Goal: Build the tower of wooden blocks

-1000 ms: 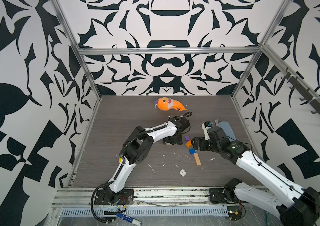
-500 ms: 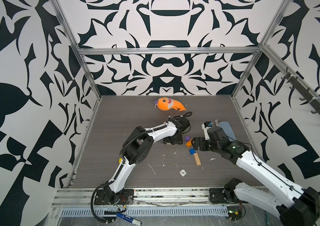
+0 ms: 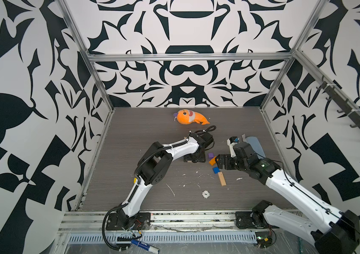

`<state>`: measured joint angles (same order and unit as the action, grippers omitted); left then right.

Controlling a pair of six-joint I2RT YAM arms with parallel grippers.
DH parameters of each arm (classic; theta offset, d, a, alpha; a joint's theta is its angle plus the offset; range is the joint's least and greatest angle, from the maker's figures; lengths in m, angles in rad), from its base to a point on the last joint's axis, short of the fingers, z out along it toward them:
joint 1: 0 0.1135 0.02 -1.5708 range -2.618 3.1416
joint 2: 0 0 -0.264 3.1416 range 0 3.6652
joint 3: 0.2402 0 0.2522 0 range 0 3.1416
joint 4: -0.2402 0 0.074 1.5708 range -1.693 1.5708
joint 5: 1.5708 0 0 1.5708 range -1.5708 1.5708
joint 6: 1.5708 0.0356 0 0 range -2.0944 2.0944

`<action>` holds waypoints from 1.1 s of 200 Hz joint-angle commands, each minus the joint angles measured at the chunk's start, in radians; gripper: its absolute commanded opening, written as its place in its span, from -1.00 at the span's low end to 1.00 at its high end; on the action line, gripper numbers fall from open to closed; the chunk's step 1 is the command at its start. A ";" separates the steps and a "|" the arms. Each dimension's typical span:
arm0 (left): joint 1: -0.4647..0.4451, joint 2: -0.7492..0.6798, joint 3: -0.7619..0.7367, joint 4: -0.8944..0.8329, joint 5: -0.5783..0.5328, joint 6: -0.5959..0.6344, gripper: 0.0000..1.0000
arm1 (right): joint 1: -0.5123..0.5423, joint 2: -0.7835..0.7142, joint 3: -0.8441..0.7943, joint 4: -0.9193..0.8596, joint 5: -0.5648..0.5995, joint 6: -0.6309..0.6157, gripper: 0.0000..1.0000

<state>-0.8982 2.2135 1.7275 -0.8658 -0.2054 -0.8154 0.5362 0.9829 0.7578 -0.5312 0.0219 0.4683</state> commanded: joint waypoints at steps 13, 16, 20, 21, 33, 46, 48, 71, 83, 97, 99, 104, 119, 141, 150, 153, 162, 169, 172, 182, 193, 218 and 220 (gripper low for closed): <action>0.002 0.026 -0.035 -0.008 -0.023 -0.017 0.45 | -0.004 -0.007 0.014 -0.003 0.001 0.002 0.99; 0.002 0.026 -0.034 -0.008 -0.022 -0.018 0.45 | -0.005 -0.006 0.015 -0.003 0.001 0.002 0.99; 0.002 0.026 -0.034 -0.007 -0.022 -0.016 0.45 | -0.005 -0.007 0.016 -0.003 0.002 0.003 0.99; 0.002 0.026 -0.034 -0.008 -0.023 -0.017 0.45 | -0.005 -0.006 0.016 -0.004 0.001 0.003 0.99; 0.005 0.026 -0.034 -0.007 -0.024 -0.018 0.45 | -0.004 -0.006 0.015 -0.005 0.001 0.003 1.00; 0.007 0.025 -0.034 -0.007 -0.027 -0.016 0.45 | -0.004 -0.006 0.015 -0.005 0.003 0.004 0.99; 0.007 0.026 -0.034 -0.007 -0.025 -0.016 0.45 | -0.004 -0.005 0.015 -0.006 0.003 0.003 1.00; 0.010 0.025 -0.034 -0.004 -0.026 -0.013 0.45 | -0.004 -0.006 0.015 -0.005 0.004 0.004 0.99; 0.010 0.028 -0.034 -0.001 -0.023 -0.013 0.45 | -0.004 -0.004 0.015 -0.004 0.004 0.003 0.99; 0.011 0.027 -0.034 0.003 -0.020 -0.013 0.45 | -0.004 -0.002 0.016 -0.004 0.004 0.003 0.99; 0.011 0.028 -0.034 0.002 -0.020 -0.014 0.45 | -0.005 -0.001 0.014 -0.003 0.004 0.003 0.99; 0.010 0.029 -0.034 0.003 -0.020 -0.014 0.45 | -0.005 0.000 0.015 -0.002 0.003 0.003 0.99; 0.010 0.027 -0.038 0.002 -0.023 -0.014 0.45 | -0.004 0.002 0.015 -0.001 0.003 0.003 0.99; 0.012 0.026 -0.041 0.000 -0.033 -0.014 0.45 | -0.005 0.002 0.015 0.000 0.002 0.003 0.99; 0.012 0.026 -0.040 0.002 -0.034 -0.013 0.45 | -0.006 0.002 0.017 -0.002 0.001 0.002 0.99; 0.012 0.027 -0.039 0.002 -0.033 -0.013 0.45 | -0.006 0.002 0.017 -0.002 0.001 0.003 0.99; 0.012 0.029 -0.036 0.001 -0.035 -0.012 0.46 | -0.006 0.002 0.018 -0.001 0.001 0.000 0.99; 0.013 0.031 -0.033 -0.001 -0.039 -0.009 0.45 | -0.006 0.002 0.018 -0.003 0.003 0.000 0.99; 0.013 0.033 -0.030 -0.003 -0.039 -0.008 0.45 | -0.006 0.002 0.018 -0.003 0.003 0.001 0.99; 0.013 0.036 -0.026 -0.007 -0.041 -0.007 0.45 | -0.005 0.002 0.020 -0.002 0.003 0.000 0.99; 0.015 0.038 -0.023 -0.007 -0.043 -0.005 0.45 | -0.005 0.003 0.020 -0.003 0.003 -0.002 0.99; 0.016 0.038 -0.022 -0.007 -0.046 -0.003 0.45 | -0.006 0.005 0.025 -0.004 0.003 -0.005 0.99; 0.016 0.038 -0.022 -0.006 -0.046 -0.002 0.45 | -0.006 0.005 0.025 -0.005 0.003 -0.005 0.99</action>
<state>-0.8909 2.2135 1.7267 -0.8639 -0.2077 -0.8143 0.5331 0.9833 0.7578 -0.5312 0.0219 0.4679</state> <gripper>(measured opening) 0.779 0.995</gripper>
